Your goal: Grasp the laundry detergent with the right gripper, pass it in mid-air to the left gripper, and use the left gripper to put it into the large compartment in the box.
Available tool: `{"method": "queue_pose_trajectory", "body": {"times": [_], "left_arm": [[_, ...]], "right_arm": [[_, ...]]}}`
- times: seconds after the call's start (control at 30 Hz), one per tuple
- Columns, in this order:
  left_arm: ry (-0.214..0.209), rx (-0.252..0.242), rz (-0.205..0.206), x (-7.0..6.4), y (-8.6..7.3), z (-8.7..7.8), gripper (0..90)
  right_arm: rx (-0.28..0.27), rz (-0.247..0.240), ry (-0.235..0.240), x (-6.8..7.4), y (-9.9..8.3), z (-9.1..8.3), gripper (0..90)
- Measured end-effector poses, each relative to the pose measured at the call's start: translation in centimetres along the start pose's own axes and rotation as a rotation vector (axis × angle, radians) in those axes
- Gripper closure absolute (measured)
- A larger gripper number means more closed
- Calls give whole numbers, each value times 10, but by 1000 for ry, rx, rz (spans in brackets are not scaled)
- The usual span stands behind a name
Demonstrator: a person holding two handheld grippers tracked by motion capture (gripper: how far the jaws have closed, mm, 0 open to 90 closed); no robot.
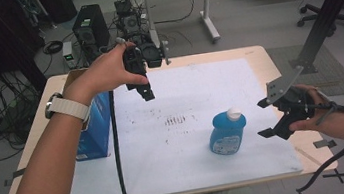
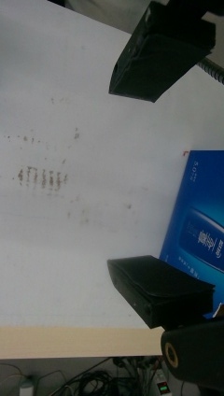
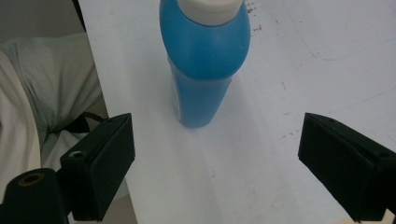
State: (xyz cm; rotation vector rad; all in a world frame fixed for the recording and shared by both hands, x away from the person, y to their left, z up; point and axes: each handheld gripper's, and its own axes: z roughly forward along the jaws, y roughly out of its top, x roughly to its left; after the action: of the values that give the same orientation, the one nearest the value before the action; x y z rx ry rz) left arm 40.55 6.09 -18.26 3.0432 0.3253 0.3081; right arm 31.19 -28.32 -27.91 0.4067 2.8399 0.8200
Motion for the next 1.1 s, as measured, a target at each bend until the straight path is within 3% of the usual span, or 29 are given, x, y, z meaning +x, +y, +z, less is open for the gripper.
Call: {"method": "queue_pose_trajectory", "body": {"times": [0.6, 1.1], "left_arm": [[0, 8, -4, -1, 0, 0, 148], [-4, 23, 0, -2, 3, 1, 149]], "right_arm": [[-43, 30, 3, -1, -19, 19, 106], [-146, 55, 5, -1, -32, 41, 106]]}}
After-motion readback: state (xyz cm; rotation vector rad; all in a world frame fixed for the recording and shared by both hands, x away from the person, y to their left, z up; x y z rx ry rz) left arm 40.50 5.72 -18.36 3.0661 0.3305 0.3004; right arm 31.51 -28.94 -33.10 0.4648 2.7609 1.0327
